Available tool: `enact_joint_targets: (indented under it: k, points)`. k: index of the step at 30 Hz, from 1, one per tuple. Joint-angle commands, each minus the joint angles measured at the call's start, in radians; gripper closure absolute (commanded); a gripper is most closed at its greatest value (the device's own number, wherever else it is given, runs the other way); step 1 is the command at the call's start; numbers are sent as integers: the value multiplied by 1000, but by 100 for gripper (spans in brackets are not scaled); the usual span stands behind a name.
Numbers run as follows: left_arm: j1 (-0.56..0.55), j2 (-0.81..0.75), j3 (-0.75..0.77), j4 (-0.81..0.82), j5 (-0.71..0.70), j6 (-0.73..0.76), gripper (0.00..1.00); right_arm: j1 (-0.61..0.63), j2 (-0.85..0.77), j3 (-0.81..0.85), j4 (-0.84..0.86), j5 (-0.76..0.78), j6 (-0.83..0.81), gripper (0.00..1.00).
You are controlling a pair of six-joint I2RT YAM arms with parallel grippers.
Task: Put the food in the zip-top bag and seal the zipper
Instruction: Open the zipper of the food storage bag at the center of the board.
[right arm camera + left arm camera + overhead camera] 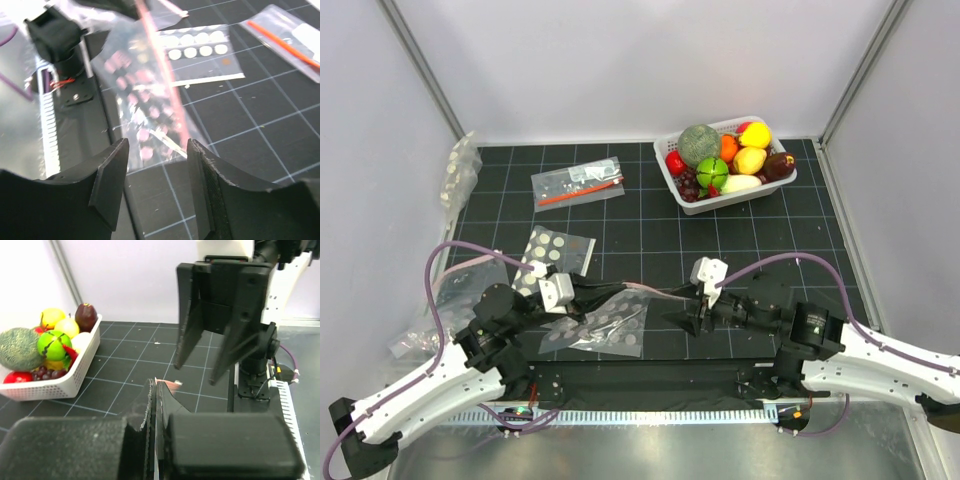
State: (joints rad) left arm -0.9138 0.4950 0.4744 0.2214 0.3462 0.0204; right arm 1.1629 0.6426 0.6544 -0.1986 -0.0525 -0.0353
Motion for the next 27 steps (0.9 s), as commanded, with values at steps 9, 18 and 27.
enact_joint_targets:
  k: [9,18,27]
  points:
    - [3,-1,3,56,108,9,100,3,-60,-58,119,238,23,53]
    - [3,-9,3,59,111,3,100,3,3,-41,99,158,8,55]
    - [3,-15,3,64,114,-4,100,3,86,-13,90,137,0,56]
